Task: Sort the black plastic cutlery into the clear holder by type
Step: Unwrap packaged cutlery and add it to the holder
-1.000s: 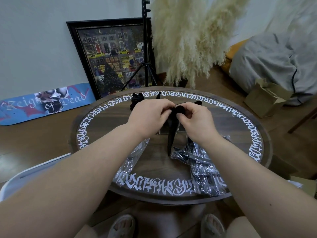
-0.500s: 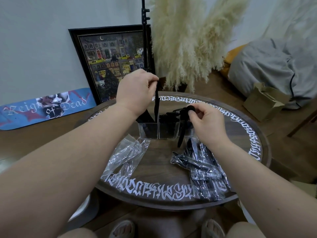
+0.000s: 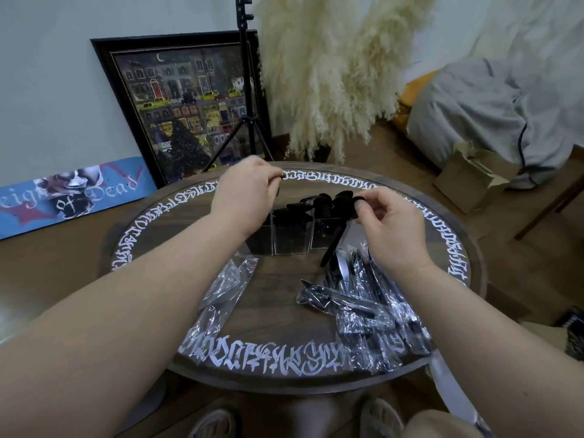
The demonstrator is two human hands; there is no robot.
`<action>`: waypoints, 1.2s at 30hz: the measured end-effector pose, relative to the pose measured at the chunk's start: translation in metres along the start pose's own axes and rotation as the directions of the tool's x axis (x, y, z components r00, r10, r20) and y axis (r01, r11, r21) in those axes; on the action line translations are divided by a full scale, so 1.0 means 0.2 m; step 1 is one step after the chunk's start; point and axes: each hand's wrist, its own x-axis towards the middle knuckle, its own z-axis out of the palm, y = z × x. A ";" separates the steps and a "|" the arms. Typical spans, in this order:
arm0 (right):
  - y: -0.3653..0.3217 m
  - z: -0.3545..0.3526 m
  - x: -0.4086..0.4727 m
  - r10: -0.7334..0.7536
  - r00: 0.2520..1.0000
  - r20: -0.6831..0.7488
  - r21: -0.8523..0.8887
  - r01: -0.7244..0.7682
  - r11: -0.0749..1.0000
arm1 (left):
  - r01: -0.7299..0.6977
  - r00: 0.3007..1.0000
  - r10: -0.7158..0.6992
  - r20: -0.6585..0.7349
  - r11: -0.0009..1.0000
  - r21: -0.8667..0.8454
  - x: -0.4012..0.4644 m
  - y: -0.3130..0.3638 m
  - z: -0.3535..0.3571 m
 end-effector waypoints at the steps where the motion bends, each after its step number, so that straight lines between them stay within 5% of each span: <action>1: 0.01 0.00 0.00 0.000 1.000 0.002 -0.002 0.000 1.000 | -0.020 0.997 0.019 -0.073 1.000 -0.013 0.02 0.00 -0.02; 4: 0.01 0.02 0.00 -0.010 1.000 0.009 -0.002 0.010 1.000 | -0.088 0.971 0.071 -0.229 0.994 -0.065 0.05 0.01 -0.09; 7: -0.01 0.04 0.00 -0.017 1.000 0.015 0.003 0.017 1.000 | -0.127 0.968 0.111 -0.225 0.990 -0.055 0.06 0.05 -0.12; 13: -0.03 0.04 0.00 -0.053 0.998 0.030 -0.019 0.054 0.998 | -0.050 0.997 0.046 0.067 0.997 0.063 0.02 0.04 -0.04; 19: 0.00 0.01 0.00 -0.078 0.997 0.018 -0.050 0.079 0.996 | -0.017 0.912 -0.063 0.406 0.982 0.190 -0.05 0.01 0.10; 23: 0.01 -0.06 0.05 -0.102 0.992 -0.073 -0.050 0.098 0.994 | 0.041 0.917 -0.099 0.387 0.987 0.155 -0.03 0.02 0.12; 29: -0.03 -0.24 0.28 -0.239 0.908 -0.344 -0.137 0.203 0.969 | -0.061 0.921 0.052 0.387 0.998 0.010 0.02 0.09 0.18; 36: 0.07 -0.16 0.41 -0.267 0.949 -0.168 -0.288 0.211 0.934 | -0.084 0.882 0.083 0.464 0.996 -0.018 0.03 0.13 0.32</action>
